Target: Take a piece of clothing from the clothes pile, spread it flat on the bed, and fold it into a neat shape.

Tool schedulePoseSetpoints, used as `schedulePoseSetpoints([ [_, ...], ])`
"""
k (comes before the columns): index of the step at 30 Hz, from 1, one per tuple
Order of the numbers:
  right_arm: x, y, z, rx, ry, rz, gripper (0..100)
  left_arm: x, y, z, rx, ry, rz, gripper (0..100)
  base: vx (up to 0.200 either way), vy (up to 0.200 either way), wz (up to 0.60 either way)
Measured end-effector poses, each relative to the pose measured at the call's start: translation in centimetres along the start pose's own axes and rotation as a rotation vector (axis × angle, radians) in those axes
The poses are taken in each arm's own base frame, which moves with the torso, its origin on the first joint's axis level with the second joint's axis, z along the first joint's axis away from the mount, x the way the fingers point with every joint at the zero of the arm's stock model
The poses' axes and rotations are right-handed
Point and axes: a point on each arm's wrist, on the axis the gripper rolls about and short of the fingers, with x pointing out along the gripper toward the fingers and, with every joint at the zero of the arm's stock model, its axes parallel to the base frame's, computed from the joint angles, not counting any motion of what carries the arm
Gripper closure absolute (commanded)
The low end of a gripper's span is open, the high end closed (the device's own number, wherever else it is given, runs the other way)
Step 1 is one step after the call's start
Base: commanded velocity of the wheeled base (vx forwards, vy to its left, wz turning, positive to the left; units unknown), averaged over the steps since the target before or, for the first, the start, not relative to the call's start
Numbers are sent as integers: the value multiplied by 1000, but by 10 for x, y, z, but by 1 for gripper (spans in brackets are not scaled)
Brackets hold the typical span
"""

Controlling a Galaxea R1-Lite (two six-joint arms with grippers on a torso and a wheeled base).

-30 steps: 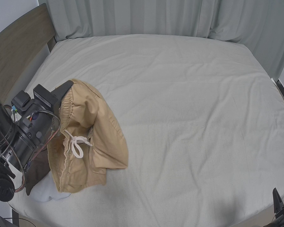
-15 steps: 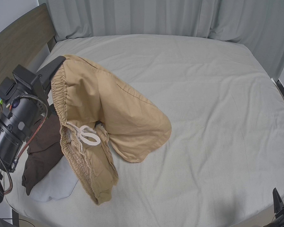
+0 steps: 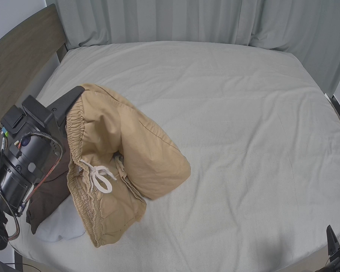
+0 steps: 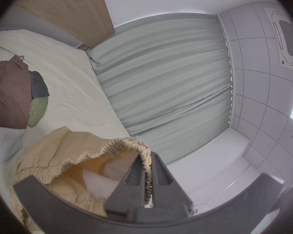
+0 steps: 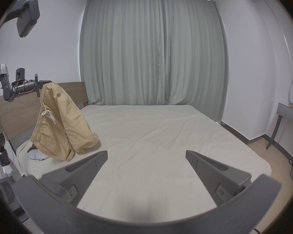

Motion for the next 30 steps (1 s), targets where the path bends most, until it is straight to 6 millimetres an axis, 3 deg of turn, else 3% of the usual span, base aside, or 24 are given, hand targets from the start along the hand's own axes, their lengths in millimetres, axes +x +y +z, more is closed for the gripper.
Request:
schedulePoseSetpoints([
  [8, 0, 0, 0, 0, 0, 0, 0, -4, 11, -8, 21, 37, 40, 100, 0, 0, 0],
  [15, 0, 0, 0, -1, 0, 1, 0, 2, 20, -30, 76, 146, 55, 100, 0, 0, 0],
  [21, 0, 0, 0, -1, 0, 0, 0, 14, 24, -72, 114, 302, 47, 100, 0, 0, 0],
  [30, 0, 0, 0, 0, 0, 0, 0, 43, 3, -151, 96, 484, -58, 100, 0, 0, 0],
])
